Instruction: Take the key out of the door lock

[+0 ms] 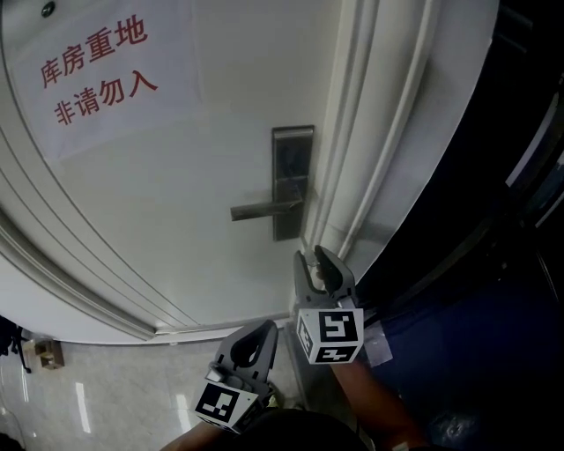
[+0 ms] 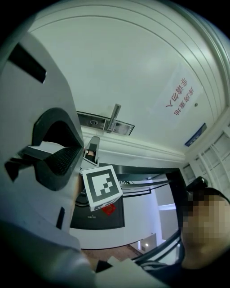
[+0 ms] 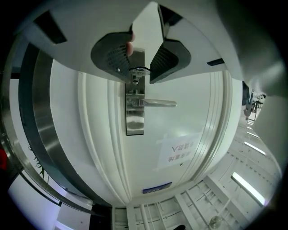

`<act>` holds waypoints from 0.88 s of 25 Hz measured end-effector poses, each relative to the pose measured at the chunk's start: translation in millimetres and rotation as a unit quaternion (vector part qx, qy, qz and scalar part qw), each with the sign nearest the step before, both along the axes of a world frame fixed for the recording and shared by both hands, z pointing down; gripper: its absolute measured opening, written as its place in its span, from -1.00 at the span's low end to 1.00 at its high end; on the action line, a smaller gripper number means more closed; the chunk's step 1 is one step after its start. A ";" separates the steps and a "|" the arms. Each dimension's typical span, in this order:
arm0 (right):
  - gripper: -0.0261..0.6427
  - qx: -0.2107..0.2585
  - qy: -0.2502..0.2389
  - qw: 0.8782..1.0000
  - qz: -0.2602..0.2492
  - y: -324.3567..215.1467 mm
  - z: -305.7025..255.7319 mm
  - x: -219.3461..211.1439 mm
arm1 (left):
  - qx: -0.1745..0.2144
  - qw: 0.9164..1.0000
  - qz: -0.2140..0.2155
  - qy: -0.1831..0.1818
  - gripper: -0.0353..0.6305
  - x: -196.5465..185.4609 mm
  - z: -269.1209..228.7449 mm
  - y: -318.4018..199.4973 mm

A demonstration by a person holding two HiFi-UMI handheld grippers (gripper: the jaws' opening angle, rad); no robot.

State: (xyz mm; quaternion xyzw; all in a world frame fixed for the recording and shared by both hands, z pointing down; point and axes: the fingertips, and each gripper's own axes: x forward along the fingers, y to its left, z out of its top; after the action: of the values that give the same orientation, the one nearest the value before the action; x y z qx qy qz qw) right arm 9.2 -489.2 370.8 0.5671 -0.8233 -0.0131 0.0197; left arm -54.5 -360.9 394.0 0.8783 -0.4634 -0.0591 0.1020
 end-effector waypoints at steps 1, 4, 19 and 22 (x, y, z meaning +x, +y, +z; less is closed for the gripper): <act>-0.51 0.001 0.000 1.000 -0.002 4.5 -0.9 1.5 | 0.001 1.000 -0.001 0.000 -0.88 2.3 -1.1 3.9; -0.51 0.004 -0.003 1.000 -0.008 18.1 -3.0 6.7 | 0.004 1.000 -0.006 -0.002 -0.88 8.2 -3.4 15.5; -0.51 0.008 -0.010 0.999 -0.035 79.6 -8.3 13.8 | 0.018 0.999 -0.025 -0.013 -0.88 30.5 -12.5 65.0; -0.51 0.011 -0.011 0.999 -0.037 84.7 -11.5 14.9 | 0.024 0.999 -0.025 -0.014 -0.88 33.1 -15.3 69.4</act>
State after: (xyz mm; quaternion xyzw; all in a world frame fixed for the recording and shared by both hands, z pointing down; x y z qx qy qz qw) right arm 24.1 -404.5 359.4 0.5364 -0.8438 -0.0166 0.0042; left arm -21.3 -291.4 378.6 0.8691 -0.4854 -0.0607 0.0730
